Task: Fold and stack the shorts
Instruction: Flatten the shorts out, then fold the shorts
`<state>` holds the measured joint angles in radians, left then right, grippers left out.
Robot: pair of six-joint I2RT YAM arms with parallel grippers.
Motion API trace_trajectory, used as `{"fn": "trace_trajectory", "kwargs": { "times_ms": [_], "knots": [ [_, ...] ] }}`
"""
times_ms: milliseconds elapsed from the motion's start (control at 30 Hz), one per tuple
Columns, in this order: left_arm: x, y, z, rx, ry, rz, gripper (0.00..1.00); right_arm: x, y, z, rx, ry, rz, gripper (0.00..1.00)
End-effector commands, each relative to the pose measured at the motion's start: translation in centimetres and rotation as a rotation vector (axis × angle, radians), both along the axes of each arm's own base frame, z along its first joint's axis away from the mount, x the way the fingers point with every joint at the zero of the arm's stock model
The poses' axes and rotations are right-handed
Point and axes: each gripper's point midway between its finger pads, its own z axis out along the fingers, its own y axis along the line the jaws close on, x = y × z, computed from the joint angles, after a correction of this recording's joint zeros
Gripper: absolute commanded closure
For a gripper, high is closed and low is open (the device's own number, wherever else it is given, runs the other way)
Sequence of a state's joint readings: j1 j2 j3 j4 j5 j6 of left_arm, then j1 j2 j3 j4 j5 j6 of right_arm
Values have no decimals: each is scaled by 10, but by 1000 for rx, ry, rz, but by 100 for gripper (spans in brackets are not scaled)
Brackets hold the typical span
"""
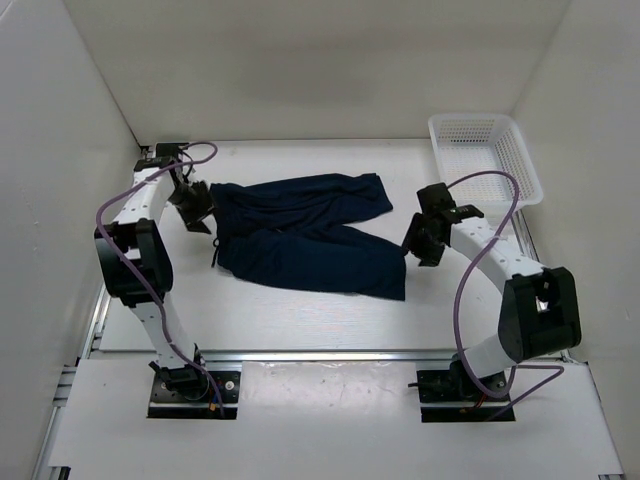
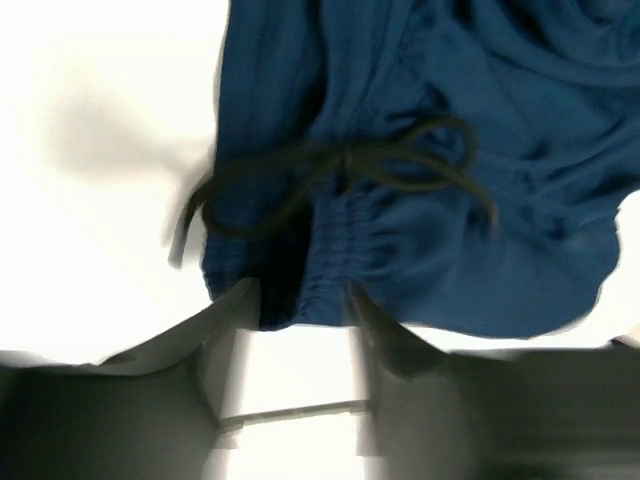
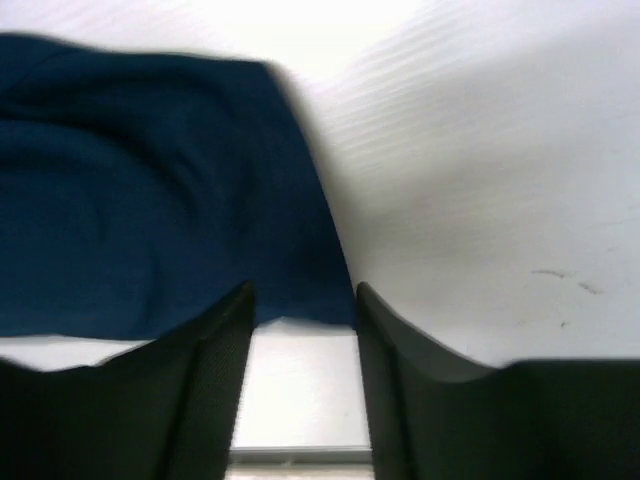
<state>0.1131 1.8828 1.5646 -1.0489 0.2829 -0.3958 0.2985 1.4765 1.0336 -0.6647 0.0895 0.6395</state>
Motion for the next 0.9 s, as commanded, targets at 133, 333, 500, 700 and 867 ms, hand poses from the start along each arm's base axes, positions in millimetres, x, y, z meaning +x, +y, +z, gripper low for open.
{"fn": "trace_trajectory", "kwargs": {
  "times_ms": [133,333,500,700,867],
  "knots": [
    [18,19,68,153,-166,20,2,-15,-21,-1,-47,-6,-18,23],
    [-37,21,85,190,-196,94,22,-66,-2,0,149,31,-20,23],
    [-83,-12,10,-2,-70,99,22,-101,21,-7,351,71,-77,25],
    [-75,-23,-33,-58,-33,86,5,-107,38,-12,483,92,-119,25],
    [-59,-22,-53,-46,-8,82,5,-103,49,-24,564,116,-164,27]
  ]
}}
